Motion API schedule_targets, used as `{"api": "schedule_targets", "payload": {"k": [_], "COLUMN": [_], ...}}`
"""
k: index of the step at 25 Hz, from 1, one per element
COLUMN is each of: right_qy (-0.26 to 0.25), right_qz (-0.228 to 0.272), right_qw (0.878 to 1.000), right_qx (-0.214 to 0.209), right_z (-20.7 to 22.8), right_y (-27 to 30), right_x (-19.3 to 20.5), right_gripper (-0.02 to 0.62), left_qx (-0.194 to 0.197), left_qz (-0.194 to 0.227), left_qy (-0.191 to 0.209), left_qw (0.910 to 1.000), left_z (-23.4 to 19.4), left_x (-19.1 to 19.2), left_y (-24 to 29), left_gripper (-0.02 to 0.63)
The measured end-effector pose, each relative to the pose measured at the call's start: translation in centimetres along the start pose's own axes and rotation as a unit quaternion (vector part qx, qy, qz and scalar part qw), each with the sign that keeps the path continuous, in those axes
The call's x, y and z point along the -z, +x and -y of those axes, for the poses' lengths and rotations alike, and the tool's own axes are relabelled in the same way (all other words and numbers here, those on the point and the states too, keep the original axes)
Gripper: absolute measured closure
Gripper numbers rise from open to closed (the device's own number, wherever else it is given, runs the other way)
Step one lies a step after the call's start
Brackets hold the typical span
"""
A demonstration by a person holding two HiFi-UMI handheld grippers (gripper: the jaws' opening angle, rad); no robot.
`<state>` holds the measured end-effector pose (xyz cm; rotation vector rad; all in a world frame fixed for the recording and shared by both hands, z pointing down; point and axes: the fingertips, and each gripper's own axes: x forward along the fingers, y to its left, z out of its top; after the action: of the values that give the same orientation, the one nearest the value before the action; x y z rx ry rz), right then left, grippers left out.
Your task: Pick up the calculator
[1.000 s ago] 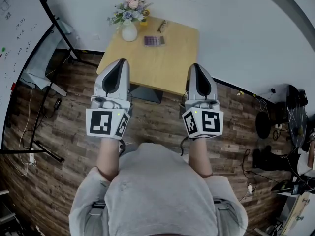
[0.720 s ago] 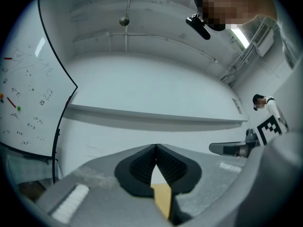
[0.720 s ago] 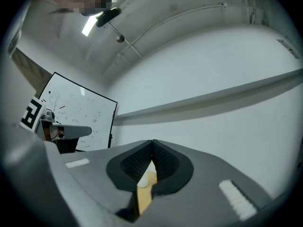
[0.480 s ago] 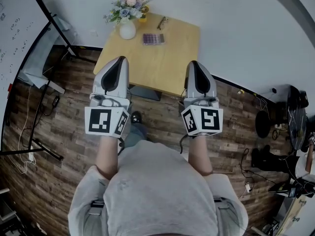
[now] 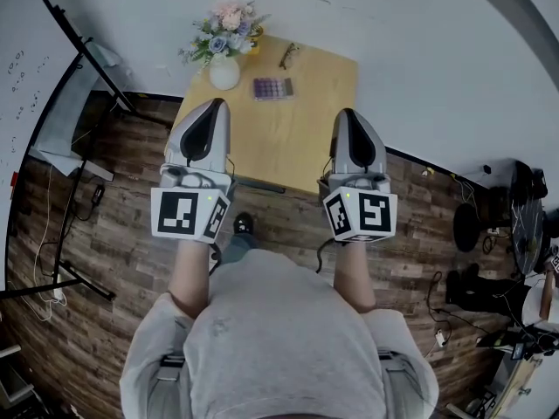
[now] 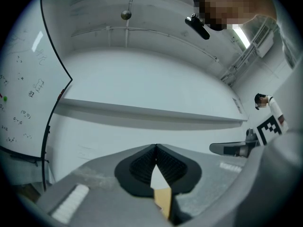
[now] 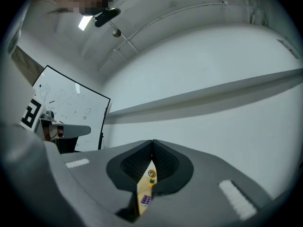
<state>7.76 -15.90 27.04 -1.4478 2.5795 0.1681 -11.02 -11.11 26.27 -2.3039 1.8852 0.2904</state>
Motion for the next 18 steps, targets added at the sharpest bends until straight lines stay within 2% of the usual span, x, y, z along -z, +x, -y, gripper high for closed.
{"api": "schedule_targets", "payload": {"k": [18], "right_qy": [-0.011], "right_qz": [0.015], "right_qw": [0.999], "right_qx": [0.046], "right_z": [1.2], "right_y": [10.6], "right_x": [1.1], "right_gripper": [0.595], "left_qx": [0.048], "left_qz": [0.014], "left_qy": [-0.006], "left_qw": [0.9987], "left_z": [-7.0], "left_x": [1.1], "left_y": [10.3], "left_gripper": [0.6]}}
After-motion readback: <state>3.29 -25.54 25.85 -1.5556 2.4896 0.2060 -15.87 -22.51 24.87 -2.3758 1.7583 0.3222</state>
